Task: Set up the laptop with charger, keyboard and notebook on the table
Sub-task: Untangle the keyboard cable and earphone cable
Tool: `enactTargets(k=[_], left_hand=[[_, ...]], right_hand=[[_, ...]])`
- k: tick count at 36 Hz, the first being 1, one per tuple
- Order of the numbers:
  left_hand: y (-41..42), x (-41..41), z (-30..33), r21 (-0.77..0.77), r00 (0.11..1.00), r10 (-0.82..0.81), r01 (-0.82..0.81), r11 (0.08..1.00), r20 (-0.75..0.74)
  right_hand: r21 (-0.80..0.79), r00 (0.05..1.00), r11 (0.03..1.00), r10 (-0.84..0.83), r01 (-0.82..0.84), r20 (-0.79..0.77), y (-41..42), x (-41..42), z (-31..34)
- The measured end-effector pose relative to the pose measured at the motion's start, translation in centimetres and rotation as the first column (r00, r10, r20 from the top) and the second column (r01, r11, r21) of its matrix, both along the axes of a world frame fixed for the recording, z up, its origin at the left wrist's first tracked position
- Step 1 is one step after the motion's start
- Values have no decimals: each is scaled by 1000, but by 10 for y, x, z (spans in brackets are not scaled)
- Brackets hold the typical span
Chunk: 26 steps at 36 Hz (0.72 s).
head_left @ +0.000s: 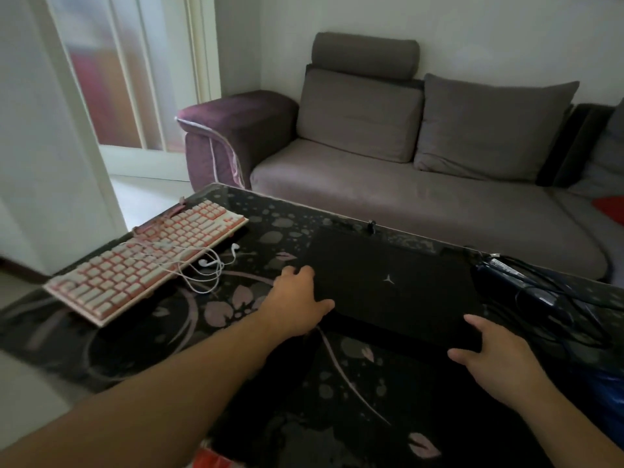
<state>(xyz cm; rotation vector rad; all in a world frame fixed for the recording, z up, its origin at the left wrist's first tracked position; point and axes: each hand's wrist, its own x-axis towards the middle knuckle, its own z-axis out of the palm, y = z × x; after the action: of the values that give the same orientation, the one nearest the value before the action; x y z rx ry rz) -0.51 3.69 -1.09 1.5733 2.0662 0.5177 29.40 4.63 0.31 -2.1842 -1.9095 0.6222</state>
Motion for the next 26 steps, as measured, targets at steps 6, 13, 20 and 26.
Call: enactTargets(k=[6, 13, 20, 26], left_hand=[[-18, -46, 13, 92, 995, -38, 47, 995, -90], [-45, -129, 33, 116, 962, 42, -11, 993, -271], [-61, -223, 13, -40, 890, 129, -162, 986, -438], [-54, -275, -9, -76, 899, 284, -326, 942, -334]], right_hand=[[128, 957, 976, 140, -177, 256, -18, -59, 15], [140, 812, 801, 583, -582, 40, -49, -203, 30], [51, 650, 661, 747, -749, -140, -11, -351, 7], [51, 732, 745, 664, -665, -151, 19, -409, -23]])
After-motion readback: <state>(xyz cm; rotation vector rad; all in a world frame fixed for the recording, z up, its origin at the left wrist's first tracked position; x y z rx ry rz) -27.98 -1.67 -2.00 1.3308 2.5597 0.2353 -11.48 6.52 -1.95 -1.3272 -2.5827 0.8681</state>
